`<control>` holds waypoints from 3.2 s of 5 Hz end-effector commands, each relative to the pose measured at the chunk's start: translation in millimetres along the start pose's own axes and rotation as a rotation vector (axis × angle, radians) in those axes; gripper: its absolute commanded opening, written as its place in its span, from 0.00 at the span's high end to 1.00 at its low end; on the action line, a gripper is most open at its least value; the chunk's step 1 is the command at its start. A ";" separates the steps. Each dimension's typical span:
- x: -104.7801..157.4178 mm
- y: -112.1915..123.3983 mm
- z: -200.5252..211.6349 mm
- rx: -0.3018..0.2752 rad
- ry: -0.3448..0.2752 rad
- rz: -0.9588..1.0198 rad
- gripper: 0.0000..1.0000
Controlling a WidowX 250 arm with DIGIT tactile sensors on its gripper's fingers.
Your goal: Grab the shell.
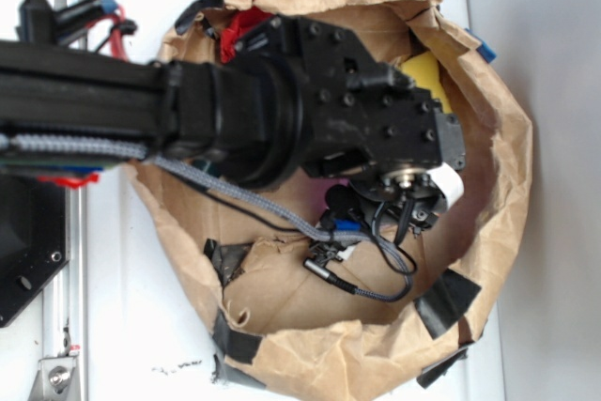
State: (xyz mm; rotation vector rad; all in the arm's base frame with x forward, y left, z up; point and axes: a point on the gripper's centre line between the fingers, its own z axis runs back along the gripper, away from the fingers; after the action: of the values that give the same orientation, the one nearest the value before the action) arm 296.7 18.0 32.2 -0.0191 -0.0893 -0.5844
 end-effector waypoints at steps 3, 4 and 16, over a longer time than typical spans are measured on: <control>-37.9 -1.3 77.7 -0.136 -0.071 -0.023 0.00; -35.2 9.2 63.7 -0.100 -0.064 0.017 0.00; -3.8 2.0 32.8 -0.002 -0.081 0.101 1.00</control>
State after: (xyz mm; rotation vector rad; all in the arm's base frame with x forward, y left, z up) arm 280.9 34.2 48.2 -0.0818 -0.0957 -0.4617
